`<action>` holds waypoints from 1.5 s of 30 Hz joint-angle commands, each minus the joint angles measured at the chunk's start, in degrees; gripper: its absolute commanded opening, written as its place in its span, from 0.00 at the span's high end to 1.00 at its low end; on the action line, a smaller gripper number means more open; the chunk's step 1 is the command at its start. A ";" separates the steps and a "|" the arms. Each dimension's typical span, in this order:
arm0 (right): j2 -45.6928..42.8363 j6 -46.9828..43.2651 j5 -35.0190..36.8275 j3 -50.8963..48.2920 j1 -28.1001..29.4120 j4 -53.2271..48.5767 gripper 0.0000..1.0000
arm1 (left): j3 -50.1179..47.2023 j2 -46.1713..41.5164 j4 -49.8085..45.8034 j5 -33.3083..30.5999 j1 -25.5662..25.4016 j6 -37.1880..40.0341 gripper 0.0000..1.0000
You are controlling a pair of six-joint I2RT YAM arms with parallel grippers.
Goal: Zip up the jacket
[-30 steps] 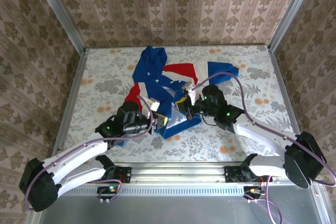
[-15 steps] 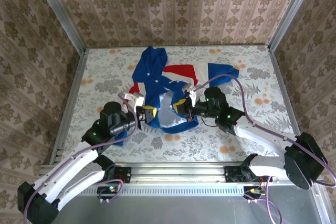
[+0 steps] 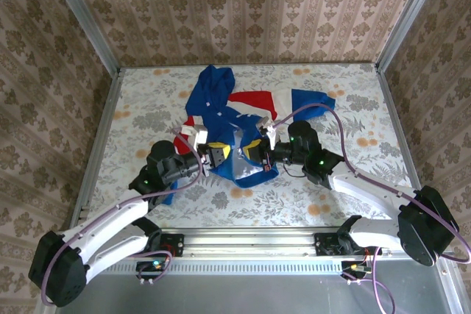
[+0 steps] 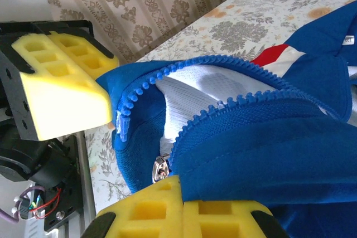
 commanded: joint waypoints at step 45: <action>0.42 2.23 -0.64 -0.38 -0.28 2.84 1.00 | -4.16 2.68 9.42 -3.20 -1.30 -4.33 1.00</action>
